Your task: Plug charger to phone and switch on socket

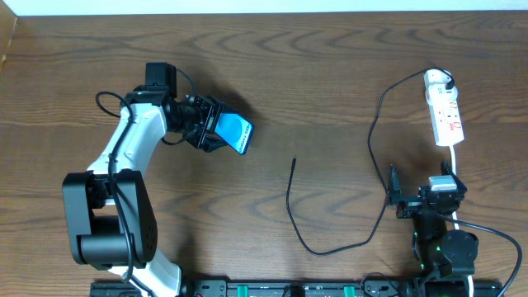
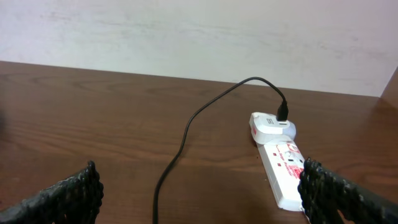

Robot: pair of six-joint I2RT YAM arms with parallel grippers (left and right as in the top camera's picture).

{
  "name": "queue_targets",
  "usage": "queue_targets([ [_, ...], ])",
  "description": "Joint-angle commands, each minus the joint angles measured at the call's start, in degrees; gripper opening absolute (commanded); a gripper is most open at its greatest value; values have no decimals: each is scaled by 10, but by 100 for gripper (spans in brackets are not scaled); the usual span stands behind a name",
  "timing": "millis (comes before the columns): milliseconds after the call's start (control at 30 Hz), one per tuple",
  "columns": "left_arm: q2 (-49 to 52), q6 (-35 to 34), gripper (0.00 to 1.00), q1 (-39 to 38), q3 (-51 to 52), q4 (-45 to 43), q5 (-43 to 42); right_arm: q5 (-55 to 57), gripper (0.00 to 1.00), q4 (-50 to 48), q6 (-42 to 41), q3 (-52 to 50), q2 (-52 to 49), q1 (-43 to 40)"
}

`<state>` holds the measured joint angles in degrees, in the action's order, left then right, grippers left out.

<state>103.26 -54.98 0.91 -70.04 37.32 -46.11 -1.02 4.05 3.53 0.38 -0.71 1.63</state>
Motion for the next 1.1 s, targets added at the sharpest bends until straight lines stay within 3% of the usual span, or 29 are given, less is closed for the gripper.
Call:
queue_targets([
  [0,-20,14,7,-2,-6,2,-3,5,99,3,-5,0,3,-1],
  [567,-20,14,7,-2,-6,-36,-3,39,99,-10,4,0,3,-2],
  [900,-20,14,7,-2,-6,-38,-10,-2,99,-128,-15,7,3,-1],
  [1067,-20,14,7,-6,-6,-51,-12,-26,99,-80,-48,61,-9,-2],
])
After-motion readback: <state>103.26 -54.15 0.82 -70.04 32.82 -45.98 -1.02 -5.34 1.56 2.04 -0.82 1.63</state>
